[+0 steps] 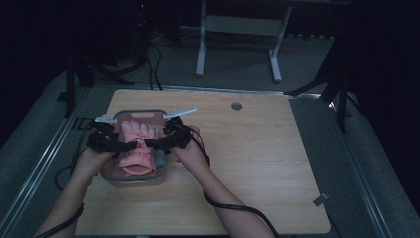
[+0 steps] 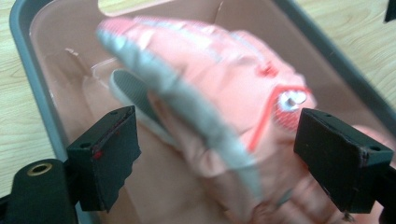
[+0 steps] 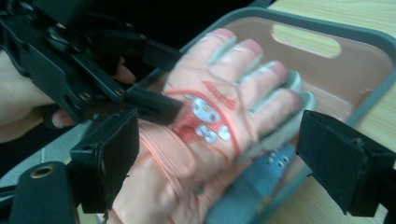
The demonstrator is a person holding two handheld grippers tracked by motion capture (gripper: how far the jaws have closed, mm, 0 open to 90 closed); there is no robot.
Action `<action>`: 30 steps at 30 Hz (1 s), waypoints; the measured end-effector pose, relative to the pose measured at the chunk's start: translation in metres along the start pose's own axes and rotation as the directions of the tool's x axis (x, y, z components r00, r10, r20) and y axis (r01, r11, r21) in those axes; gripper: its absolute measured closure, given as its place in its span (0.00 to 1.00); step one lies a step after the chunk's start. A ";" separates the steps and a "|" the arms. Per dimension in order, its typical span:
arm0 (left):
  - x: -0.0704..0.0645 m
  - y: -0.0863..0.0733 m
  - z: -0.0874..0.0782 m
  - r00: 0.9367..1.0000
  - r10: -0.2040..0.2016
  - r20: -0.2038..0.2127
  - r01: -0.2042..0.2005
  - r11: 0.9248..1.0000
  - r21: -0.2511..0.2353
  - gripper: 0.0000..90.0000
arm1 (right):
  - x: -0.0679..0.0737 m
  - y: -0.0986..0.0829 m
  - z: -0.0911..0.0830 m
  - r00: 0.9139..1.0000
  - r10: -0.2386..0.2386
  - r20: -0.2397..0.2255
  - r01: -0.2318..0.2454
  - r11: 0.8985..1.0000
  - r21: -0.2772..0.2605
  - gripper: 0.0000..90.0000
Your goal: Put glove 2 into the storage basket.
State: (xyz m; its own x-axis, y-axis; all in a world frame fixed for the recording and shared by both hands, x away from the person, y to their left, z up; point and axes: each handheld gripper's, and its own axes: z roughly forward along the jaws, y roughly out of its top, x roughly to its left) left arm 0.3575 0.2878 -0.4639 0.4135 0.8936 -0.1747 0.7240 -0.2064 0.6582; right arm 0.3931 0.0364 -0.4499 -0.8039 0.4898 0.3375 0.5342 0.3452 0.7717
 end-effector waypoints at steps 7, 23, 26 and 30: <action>-0.003 0.001 -0.002 1.000 0.002 -0.022 -0.003 1.000 -0.024 0.10 | -0.006 -0.004 -0.009 1.000 0.000 0.007 0.000 1.000 0.005 0.15; -0.068 0.013 -0.010 0.989 0.126 0.081 -0.112 0.981 -0.156 0.10 | -0.020 -0.012 -0.035 1.000 0.005 0.015 -0.005 1.000 -0.007 0.15; -0.084 0.014 -0.004 0.981 0.161 0.105 -0.143 0.976 -0.164 0.10 | -0.027 -0.018 -0.042 1.000 0.001 0.032 -0.001 1.000 -0.001 0.15; -0.115 0.016 0.005 0.965 0.210 0.155 -0.181 0.966 -0.186 0.10 | -0.036 -0.024 -0.052 0.999 0.014 0.048 -0.014 1.000 -0.003 0.15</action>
State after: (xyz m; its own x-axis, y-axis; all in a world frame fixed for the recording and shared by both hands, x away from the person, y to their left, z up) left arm 0.3242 0.1801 -0.4372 0.6372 0.7571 -0.1438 0.5216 -0.2864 0.8037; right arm 0.3958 -0.0315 -0.4526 -0.7830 0.5323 0.3219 0.5444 0.3360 0.7686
